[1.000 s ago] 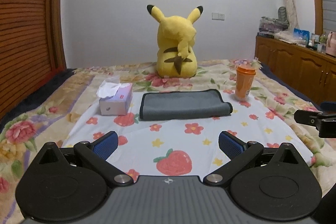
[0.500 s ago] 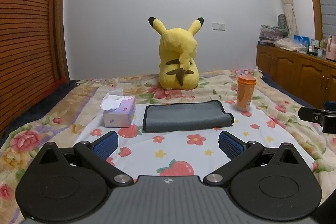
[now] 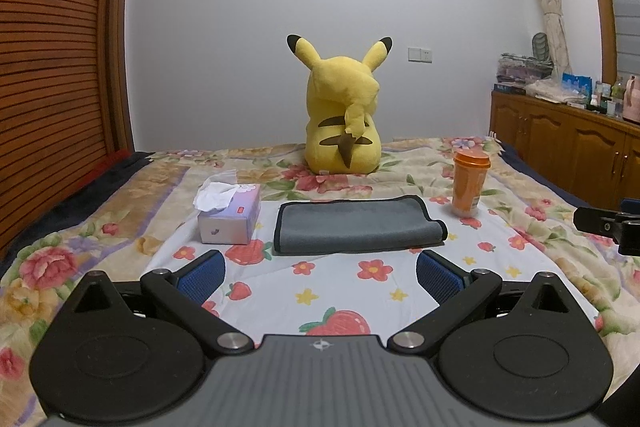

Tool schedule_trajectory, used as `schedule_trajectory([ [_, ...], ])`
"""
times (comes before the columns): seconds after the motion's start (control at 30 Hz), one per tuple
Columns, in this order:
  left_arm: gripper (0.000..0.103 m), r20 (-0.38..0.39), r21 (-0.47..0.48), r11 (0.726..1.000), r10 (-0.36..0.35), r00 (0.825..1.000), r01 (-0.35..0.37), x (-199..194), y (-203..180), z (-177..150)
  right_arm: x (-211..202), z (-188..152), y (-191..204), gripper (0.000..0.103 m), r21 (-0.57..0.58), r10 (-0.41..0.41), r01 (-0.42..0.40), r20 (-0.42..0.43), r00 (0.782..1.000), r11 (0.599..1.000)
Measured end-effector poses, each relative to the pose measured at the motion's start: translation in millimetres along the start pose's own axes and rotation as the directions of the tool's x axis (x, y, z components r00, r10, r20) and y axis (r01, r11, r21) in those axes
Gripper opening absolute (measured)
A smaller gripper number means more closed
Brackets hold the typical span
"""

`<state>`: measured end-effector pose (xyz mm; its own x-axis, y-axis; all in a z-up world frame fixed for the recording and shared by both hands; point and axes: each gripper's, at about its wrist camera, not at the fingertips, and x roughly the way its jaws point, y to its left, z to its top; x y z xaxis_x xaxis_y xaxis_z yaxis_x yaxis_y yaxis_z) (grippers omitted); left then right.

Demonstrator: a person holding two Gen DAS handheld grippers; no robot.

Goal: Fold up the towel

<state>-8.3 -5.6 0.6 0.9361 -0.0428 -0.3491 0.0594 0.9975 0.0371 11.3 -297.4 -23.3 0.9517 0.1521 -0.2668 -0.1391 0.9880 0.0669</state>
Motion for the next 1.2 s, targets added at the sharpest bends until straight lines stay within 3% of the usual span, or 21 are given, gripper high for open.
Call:
schedule_trajectory([
  [1.2,0.103,-0.004,-0.002,1.0,0.004,1.0,-0.004,1.0,2.9,-0.4,0.5,0.0,0.0,0.103,-0.002,0.0,0.0,0.001,1.0,1.0],
])
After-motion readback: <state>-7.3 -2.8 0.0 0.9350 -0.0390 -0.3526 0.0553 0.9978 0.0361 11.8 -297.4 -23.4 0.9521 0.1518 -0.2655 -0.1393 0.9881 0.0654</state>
